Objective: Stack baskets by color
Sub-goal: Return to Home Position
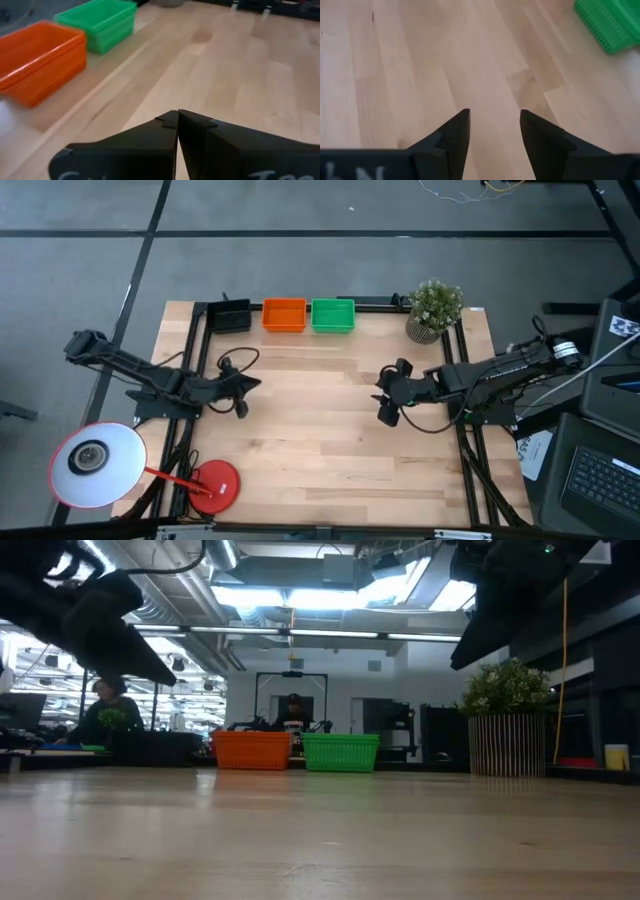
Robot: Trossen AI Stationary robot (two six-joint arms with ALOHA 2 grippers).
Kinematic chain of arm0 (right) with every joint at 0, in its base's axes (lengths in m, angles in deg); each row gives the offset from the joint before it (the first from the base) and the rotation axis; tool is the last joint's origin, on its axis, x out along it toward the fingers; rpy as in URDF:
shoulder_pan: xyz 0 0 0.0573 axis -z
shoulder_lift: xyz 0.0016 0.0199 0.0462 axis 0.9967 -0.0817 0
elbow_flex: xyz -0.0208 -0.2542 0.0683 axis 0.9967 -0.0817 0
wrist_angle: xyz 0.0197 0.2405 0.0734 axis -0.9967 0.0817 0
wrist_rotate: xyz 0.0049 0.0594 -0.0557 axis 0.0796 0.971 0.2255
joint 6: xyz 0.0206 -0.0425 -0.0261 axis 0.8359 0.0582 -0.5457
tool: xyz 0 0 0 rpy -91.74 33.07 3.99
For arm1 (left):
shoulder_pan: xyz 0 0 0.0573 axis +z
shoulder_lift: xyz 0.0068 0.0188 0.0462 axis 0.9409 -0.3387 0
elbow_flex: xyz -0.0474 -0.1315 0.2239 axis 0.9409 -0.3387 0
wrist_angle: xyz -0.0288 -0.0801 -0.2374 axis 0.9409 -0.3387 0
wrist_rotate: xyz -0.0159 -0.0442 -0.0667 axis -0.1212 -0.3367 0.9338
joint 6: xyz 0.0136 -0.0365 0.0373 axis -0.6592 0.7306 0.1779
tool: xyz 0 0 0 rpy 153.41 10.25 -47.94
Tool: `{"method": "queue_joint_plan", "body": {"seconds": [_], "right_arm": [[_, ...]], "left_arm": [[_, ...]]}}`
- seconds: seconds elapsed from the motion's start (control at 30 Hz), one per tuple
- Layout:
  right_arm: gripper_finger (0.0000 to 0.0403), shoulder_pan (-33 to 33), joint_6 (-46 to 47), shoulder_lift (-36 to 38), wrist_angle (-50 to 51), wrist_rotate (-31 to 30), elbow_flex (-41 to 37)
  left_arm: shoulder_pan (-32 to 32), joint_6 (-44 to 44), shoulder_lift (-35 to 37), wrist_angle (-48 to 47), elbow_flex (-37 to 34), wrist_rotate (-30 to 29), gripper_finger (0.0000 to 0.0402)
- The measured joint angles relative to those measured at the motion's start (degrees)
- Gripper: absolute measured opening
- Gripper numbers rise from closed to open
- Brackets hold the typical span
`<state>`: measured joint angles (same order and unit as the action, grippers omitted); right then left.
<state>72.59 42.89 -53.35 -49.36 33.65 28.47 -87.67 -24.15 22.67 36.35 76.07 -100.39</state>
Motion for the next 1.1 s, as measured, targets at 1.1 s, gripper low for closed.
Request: {"method": "queue_joint_plan", "body": {"seconds": [1.1], "right_arm": [[0.0174,-9.8,-9.7,30.5,-23.6,-12.5,-24.3]], "left_arm": [[8.5,-21.4,26.8,2.4,-10.1,24.0,0.0000]]}}
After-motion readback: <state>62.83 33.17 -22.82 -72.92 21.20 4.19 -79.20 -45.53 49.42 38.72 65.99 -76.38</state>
